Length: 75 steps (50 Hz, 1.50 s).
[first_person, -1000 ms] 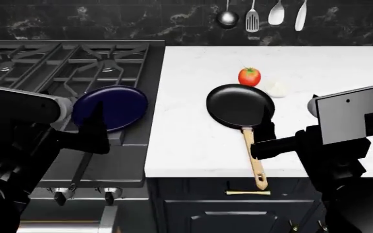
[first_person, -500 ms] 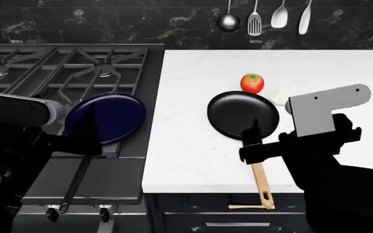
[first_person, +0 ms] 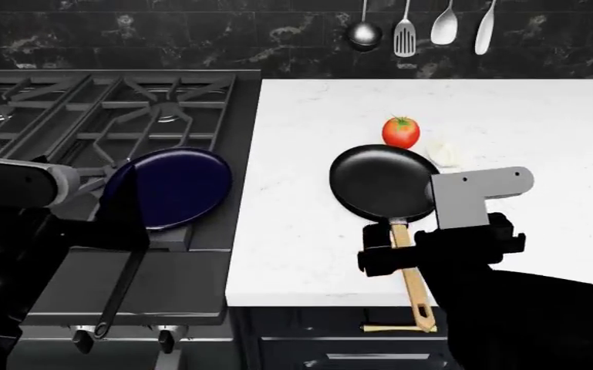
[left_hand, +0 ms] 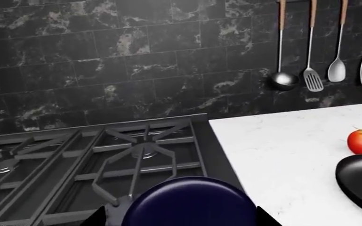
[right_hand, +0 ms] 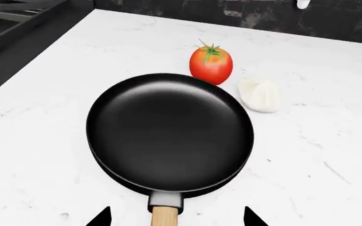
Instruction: Place both pans onto different burners. Then place the tomato and the dumpling on different pans.
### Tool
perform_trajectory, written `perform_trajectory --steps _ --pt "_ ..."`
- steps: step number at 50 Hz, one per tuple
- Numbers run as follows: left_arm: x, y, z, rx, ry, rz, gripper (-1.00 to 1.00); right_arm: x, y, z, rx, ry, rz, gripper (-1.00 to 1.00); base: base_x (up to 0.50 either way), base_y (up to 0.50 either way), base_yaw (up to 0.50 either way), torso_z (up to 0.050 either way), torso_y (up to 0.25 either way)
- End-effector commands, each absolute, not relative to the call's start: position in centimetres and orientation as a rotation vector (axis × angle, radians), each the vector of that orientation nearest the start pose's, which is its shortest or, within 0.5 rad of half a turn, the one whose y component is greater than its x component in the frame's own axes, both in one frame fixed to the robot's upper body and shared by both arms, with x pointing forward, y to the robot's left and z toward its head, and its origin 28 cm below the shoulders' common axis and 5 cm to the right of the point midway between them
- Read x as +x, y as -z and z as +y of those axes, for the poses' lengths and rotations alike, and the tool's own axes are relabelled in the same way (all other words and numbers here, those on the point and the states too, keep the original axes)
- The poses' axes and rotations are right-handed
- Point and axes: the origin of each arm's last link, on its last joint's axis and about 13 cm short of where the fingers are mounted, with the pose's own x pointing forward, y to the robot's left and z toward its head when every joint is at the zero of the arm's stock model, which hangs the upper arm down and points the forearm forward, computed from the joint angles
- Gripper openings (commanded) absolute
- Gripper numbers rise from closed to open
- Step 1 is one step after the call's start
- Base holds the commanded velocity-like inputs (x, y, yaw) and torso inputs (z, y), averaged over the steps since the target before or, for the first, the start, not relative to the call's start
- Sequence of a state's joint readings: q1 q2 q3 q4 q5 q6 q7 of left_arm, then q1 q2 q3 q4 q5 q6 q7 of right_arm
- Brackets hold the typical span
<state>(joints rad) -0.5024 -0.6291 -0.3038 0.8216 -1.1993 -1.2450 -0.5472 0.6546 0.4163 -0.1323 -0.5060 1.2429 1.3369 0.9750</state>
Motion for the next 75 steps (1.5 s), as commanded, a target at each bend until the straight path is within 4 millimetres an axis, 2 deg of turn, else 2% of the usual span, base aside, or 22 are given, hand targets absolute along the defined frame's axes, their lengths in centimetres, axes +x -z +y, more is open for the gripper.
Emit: perform_trajectory --steps 1,8,17,32,33,43,55,62,75 --pt "19.0 -22.6 27.6 0.09 0.052 -0.037 1.0 24.0 -17.2 -9.8 -0.099 -0.004 0.397 1.0 0.0 0.0 0.0 0.0 0.0" --pt "19.3 -22.1 27.3 0.048 0.078 -0.022 1.0 24.3 -16.4 -9.0 -0.093 -0.045 0.414 1.0 0.0 0.0 0.0 0.0 0.0" --pt "19.2 -21.6 27.3 0.035 0.081 -0.01 1.0 25.1 -14.9 -9.5 -0.066 -0.024 0.452 1.0 0.0 0.0 0.0 0.0 0.0" --pt "19.3 -21.3 27.2 0.02 0.077 -0.004 1.0 25.3 -12.8 -10.1 -0.043 0.011 0.517 1.0 0.0 0.0 0.0 0.0 0.0" --pt "19.3 -21.3 27.2 0.019 0.076 -0.004 1.0 25.3 -12.7 -10.1 -0.044 0.01 0.52 -1.0 0.0 0.0 0.0 0.0 0.0" --pt "19.4 -21.1 27.3 0.014 0.072 -0.002 1.0 25.1 -12.6 -10.0 -0.028 0.01 0.516 -1.0 0.0 0.0 0.0 0.0 0.0" --pt "19.5 -20.8 27.5 0.004 0.069 0.006 1.0 24.9 -13.7 -10.1 -0.019 0.002 0.46 -1.0 0.0 0.0 0.0 0.0 0.0" --pt "19.7 -20.5 27.5 0.005 0.057 0.012 1.0 24.1 -15.8 -10.3 -0.04 0.002 0.373 -1.0 0.0 0.0 0.0 0.0 0.0" --pt "20.2 -20.1 27.5 0.024 0.036 0.043 1.0 21.1 -20.2 -10.6 -0.164 -0.007 0.253 -1.0 0.0 0.0 0.0 0.0 0.001"
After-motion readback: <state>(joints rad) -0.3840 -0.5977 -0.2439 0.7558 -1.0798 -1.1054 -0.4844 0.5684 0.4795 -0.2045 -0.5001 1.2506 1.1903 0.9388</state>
